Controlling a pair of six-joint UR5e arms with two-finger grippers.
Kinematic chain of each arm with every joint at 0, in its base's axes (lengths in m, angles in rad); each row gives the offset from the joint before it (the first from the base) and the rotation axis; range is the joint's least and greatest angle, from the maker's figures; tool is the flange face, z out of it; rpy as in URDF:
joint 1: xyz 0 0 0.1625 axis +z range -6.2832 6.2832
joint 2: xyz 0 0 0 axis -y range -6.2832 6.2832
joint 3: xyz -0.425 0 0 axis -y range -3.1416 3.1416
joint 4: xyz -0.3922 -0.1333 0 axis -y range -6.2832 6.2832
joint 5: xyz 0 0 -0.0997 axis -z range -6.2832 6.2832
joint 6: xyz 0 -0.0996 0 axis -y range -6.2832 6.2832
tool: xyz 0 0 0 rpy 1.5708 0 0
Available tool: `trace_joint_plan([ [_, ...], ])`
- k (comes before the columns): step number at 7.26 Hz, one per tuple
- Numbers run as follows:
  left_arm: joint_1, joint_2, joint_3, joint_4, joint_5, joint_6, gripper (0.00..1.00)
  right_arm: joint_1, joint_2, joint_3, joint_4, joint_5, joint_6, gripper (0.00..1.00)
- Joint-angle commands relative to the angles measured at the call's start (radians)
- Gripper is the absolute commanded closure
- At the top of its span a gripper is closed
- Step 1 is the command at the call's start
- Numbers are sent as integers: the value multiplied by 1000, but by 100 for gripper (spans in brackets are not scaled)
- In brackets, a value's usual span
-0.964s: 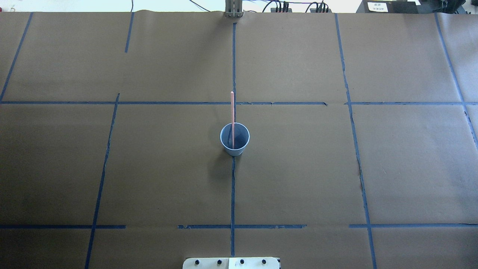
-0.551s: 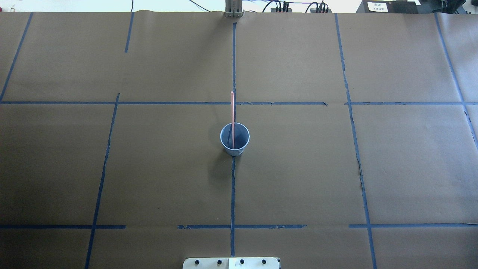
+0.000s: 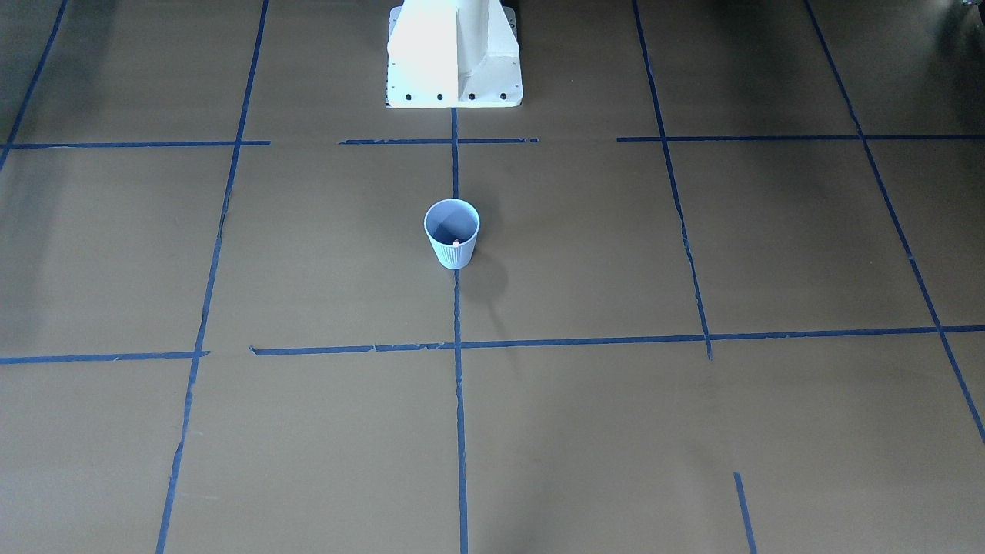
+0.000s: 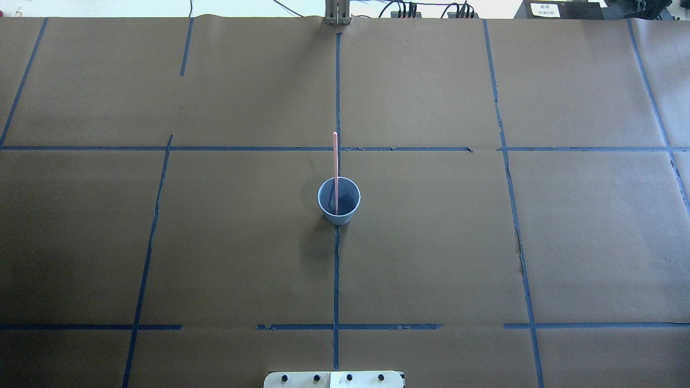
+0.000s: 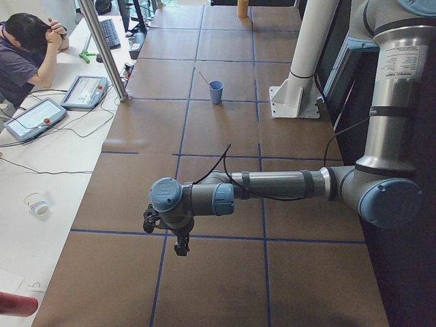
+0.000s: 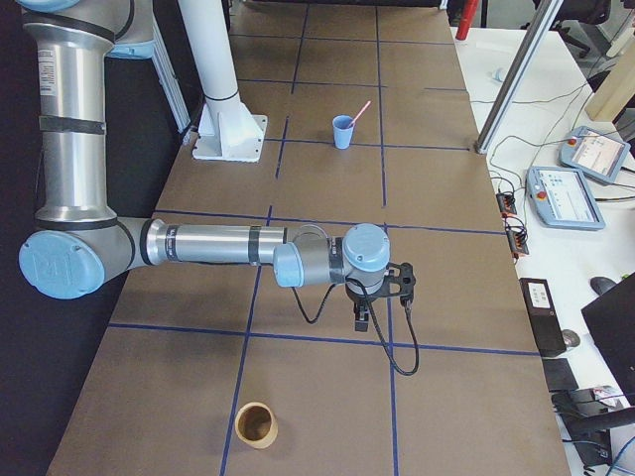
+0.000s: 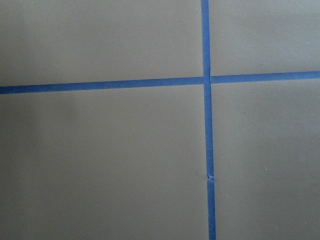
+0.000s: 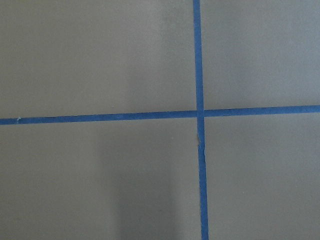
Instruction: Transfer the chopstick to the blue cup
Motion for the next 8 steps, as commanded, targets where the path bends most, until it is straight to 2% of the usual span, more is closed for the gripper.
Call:
trace_joint_plan([
  [1,0,0,-1,-2,0,0,0,0,-4,-2,3,-27,0,0],
  [5,0,-5,-2,-2,1,0,0,2,1,-81,8,-30,-80,0],
  [8,0,-5,-1,-2,0,0,0,2,5,-80,8,-26,-80,0],
])
